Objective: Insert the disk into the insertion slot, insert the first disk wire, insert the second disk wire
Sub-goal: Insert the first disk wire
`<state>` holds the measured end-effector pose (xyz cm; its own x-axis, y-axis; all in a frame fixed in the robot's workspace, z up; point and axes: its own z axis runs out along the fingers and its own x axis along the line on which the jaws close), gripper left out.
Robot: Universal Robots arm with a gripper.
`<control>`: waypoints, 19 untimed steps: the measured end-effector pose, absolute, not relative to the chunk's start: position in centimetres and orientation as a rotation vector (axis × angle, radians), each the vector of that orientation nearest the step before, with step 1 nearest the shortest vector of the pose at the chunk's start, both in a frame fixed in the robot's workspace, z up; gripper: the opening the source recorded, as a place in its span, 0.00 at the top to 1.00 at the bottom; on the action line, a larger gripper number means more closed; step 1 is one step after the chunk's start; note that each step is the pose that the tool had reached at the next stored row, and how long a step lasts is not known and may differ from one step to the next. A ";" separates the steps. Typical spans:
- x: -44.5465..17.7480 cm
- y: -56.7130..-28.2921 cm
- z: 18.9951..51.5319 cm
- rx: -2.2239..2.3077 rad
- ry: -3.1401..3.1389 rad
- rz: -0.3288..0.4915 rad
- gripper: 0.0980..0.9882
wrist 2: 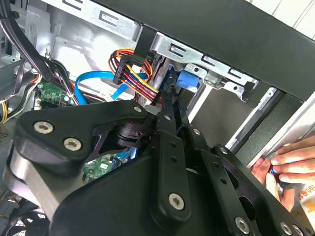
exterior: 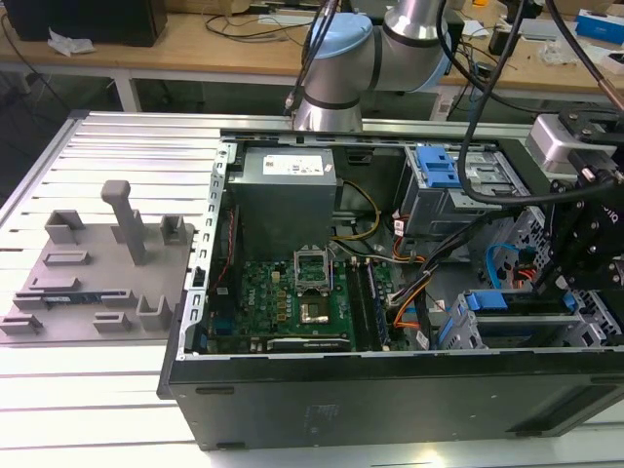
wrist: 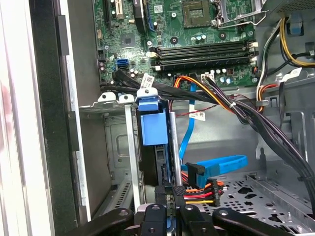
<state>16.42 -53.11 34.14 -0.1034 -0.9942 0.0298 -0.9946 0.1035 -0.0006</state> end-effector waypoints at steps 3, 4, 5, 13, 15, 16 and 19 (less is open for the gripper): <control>16.4 -53.1 34.1 2.089 -2.317 0.032 0.93; 16.4 -53.1 34.1 2.089 -2.317 0.032 0.93; 16.4 -53.1 34.1 2.089 -2.317 0.031 0.93; 16.4 -53.1 35.5 2.089 -2.316 0.033 0.93; 16.4 -53.1 35.5 2.088 -2.315 0.035 0.93; 16.4 -53.1 35.5 2.088 -2.315 0.035 0.93; 16.4 -53.0 35.5 2.090 -2.314 0.035 0.93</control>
